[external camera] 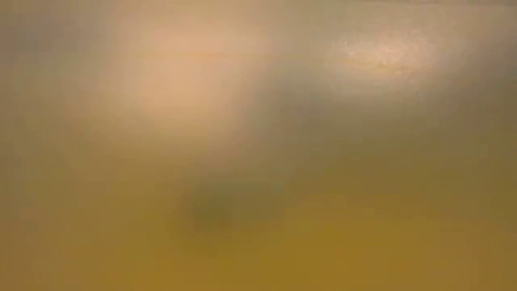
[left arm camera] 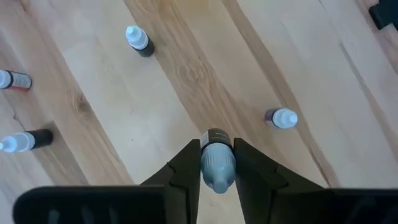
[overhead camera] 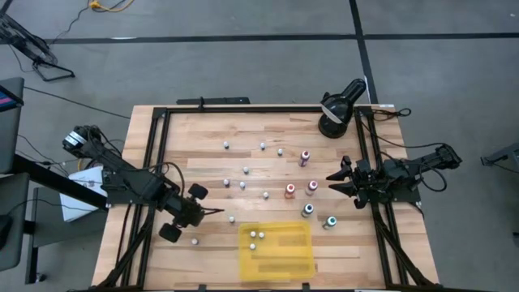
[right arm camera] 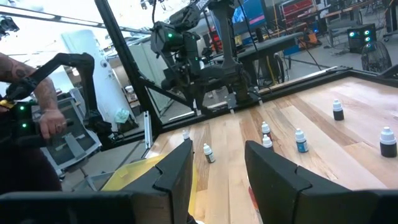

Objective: Pick & Place food coloring
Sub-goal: Put the small black food coloring bottle in the yellow bin

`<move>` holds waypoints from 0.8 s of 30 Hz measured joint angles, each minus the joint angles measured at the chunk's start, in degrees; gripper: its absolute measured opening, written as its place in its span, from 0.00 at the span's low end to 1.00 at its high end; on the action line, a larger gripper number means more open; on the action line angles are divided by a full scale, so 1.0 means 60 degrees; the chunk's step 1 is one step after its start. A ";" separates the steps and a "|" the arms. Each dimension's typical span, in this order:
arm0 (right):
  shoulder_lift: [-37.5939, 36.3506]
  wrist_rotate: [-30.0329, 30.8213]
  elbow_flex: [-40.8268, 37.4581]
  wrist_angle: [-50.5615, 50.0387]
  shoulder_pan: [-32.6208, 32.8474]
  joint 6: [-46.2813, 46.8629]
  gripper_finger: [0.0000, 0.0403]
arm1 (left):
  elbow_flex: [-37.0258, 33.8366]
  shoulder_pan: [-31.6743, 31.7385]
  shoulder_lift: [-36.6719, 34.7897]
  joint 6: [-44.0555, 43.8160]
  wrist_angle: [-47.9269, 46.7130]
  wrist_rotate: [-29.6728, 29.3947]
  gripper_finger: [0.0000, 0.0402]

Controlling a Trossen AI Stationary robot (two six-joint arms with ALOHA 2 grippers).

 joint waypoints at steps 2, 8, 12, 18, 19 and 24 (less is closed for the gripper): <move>0.0003 -0.0002 0.0000 -0.0001 -0.0001 0.0000 0.34 | 0.0140 0.0000 0.0125 -0.0098 0.0025 0.0000 0.18; 0.0004 0.0000 0.0001 0.0000 -0.0003 0.0000 0.34 | 0.1504 0.0000 0.1205 0.0178 -0.0315 -0.0169 0.18; 0.0000 -0.0001 0.0000 -0.0002 -0.0001 0.0000 0.34 | 0.2794 0.0040 0.2370 0.0353 -0.0685 -0.0396 0.18; 0.0000 -0.0003 -0.0002 0.0000 0.0001 0.0000 0.34 | 0.5087 0.0290 0.4182 0.0213 -0.1097 -0.0534 0.19; 0.0003 0.0001 0.0002 0.0000 -0.0003 0.0000 0.34 | 0.5509 0.0313 0.4502 0.0194 -0.1097 -0.0557 0.19; 0.0000 -0.0003 -0.0002 0.0000 0.0001 0.0000 0.34 | 0.7564 0.0321 0.6104 0.0185 -0.1471 -0.0586 0.18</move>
